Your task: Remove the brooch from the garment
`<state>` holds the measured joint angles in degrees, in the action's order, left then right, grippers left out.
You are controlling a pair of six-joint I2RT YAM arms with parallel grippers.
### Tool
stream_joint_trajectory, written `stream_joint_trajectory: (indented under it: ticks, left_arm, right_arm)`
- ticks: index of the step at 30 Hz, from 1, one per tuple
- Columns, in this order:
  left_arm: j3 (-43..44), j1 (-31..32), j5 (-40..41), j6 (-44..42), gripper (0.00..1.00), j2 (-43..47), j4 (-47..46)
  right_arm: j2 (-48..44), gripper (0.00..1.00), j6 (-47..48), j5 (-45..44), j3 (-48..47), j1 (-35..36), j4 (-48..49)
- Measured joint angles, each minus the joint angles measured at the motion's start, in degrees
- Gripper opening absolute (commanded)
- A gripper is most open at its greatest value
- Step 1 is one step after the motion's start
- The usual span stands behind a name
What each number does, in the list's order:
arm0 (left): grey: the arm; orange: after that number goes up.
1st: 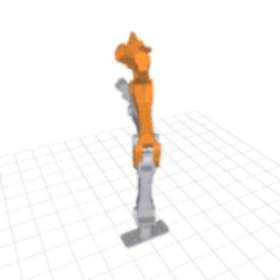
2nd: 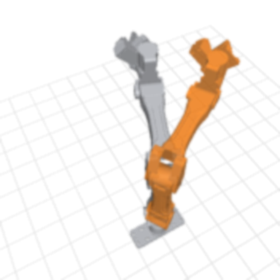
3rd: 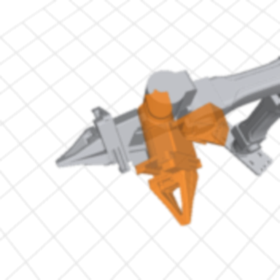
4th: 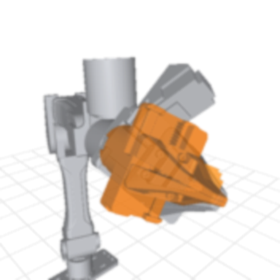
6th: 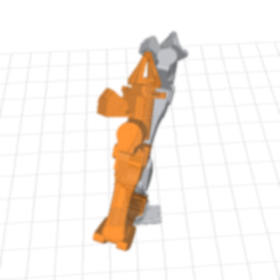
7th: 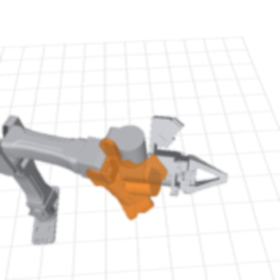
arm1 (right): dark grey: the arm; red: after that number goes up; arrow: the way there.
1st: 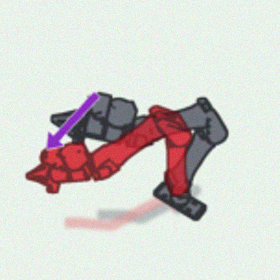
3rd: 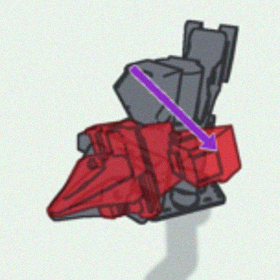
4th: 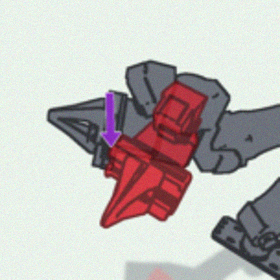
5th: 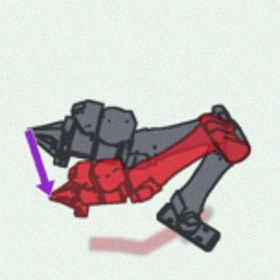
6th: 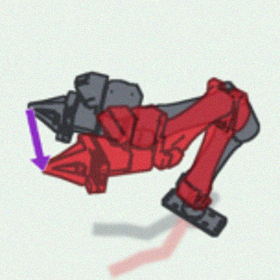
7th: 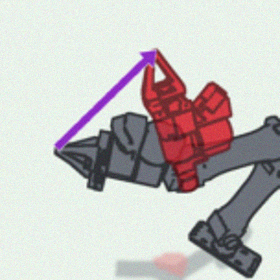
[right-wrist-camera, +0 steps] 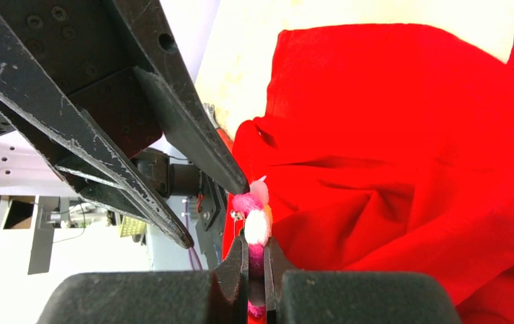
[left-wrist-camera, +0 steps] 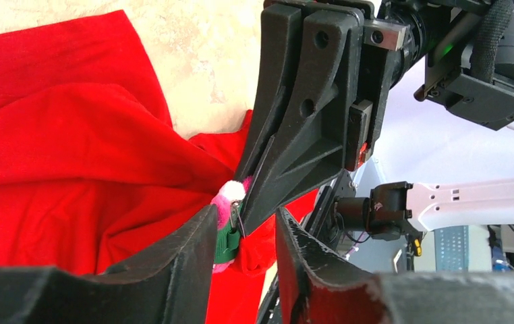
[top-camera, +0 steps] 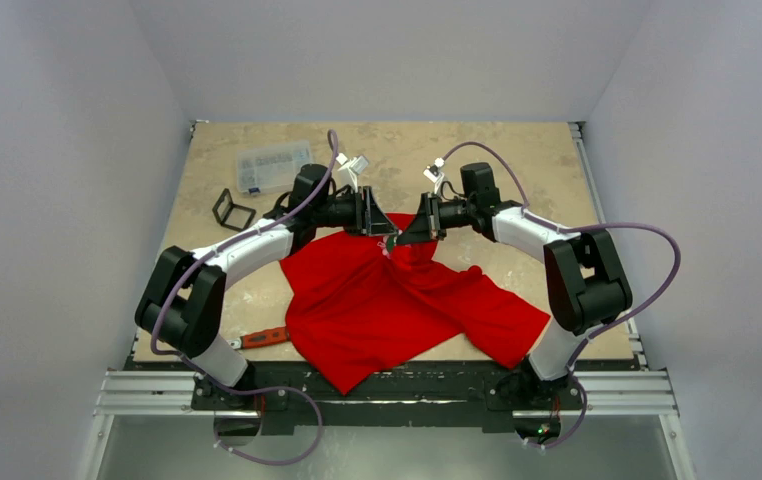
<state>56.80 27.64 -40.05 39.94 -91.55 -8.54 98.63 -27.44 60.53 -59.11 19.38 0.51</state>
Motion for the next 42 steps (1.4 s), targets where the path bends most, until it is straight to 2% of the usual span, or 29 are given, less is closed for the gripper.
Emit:
stream_joint_trajectory:
  ticks: [10, 19, 23, 31, 42]
  left_arm:
    - [0.0, 0.3, 0.8, -0.3, 0.24, -0.1, -0.3]
    - [0.0, 1.0, 2.0, -1.6, 0.21, -0.2, 0.0]
    - [0.0, 1.0, 2.2, -1.7, 0.28, -0.4, 0.1]
    - [0.0, 1.3, 2.4, -2.1, 0.3, -0.9, 0.5]
    - [0.0, 1.3, 2.6, -3.2, 0.1, -1.7, 0.9]
  right_arm:
    - [0.0, 0.0, -0.8, 0.0, 0.3, -0.2, 0.7]
    - [0.0, 0.0, -1.4, 0.3, 0.6, -0.3, 0.9]
    - [0.0, 0.0, -1.7, 0.4, 0.9, -0.4, 1.5]
    - [-0.2, 0.0, -2.2, 0.4, 1.4, -0.4, 1.8]
    - [-0.5, 0.0, -2.6, 0.3, 2.0, -0.4, 2.9]
